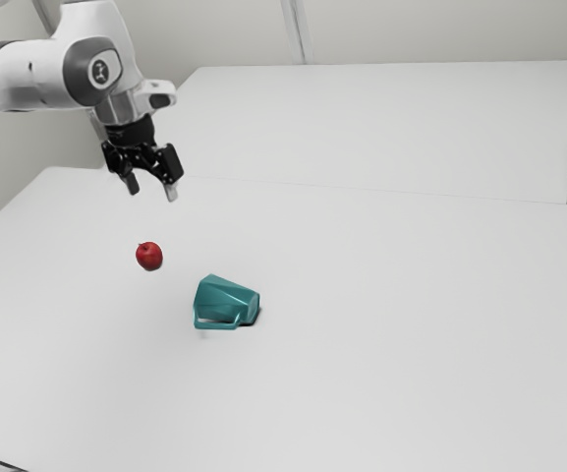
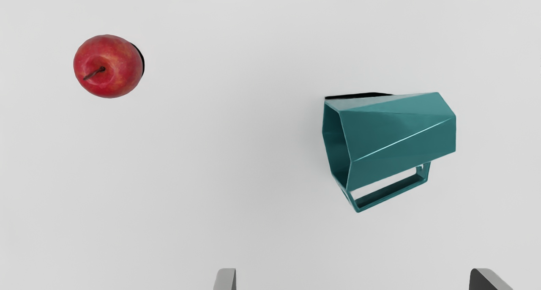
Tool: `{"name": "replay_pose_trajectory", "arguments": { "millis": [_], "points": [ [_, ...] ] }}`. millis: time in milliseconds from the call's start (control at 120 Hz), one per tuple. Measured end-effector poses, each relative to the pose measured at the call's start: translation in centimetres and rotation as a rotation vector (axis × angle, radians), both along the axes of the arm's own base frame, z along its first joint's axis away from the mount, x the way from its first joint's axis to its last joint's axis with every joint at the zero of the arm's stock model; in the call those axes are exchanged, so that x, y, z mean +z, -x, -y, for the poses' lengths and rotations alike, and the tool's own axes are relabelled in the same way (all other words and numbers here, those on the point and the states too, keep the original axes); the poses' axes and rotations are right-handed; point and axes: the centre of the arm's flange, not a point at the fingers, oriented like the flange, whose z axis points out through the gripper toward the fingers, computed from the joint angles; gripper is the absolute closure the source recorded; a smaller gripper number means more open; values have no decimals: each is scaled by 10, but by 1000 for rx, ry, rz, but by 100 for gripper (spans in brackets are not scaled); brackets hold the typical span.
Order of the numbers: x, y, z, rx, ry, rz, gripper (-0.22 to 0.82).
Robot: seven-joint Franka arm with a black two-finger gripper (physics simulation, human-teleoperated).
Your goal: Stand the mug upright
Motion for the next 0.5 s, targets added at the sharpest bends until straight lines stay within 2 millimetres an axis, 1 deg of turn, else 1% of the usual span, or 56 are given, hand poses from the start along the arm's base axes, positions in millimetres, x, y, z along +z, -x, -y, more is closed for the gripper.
{"name": "replay_pose_trajectory", "arguments": {
  "millis": [108, 242, 392, 500],
  "points": [
    [2, -5, 1, -25, 0, 59, 0],
    [-11, 10, 0, -35, 31, 116, 0],
    [-40, 25, -4, 14, 129, 161, 0],
    [-61, 37, -18, 95, 209, 196, 0]
  ]
}}
